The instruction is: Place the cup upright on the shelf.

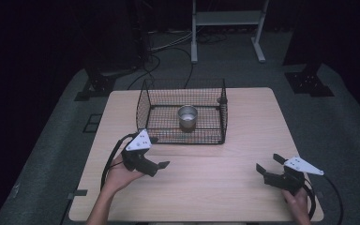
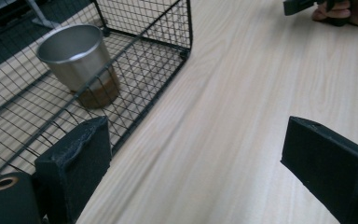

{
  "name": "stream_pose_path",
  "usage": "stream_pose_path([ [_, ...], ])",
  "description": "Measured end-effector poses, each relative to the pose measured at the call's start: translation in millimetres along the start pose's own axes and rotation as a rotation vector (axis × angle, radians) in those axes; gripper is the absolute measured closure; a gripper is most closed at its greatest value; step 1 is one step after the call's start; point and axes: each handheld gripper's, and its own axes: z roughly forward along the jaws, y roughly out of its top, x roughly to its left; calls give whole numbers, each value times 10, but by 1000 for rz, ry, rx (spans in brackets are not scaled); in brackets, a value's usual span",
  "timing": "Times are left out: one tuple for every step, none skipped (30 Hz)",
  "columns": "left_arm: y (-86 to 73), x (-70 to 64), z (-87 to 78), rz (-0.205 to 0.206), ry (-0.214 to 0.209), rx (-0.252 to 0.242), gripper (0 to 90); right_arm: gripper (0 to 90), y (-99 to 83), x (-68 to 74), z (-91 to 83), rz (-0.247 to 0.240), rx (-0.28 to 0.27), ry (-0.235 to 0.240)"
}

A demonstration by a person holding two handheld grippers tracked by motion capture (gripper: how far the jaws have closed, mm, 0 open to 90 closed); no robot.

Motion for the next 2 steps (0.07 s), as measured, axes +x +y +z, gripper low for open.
stream_pose_path([
  [-26,-21,0,-2,-2,-7,72,137,0,-1,0,0,0,0],
  [-52,-42,0,-3,-1,-8,72,137,0,-2,0,0,0,1],
])
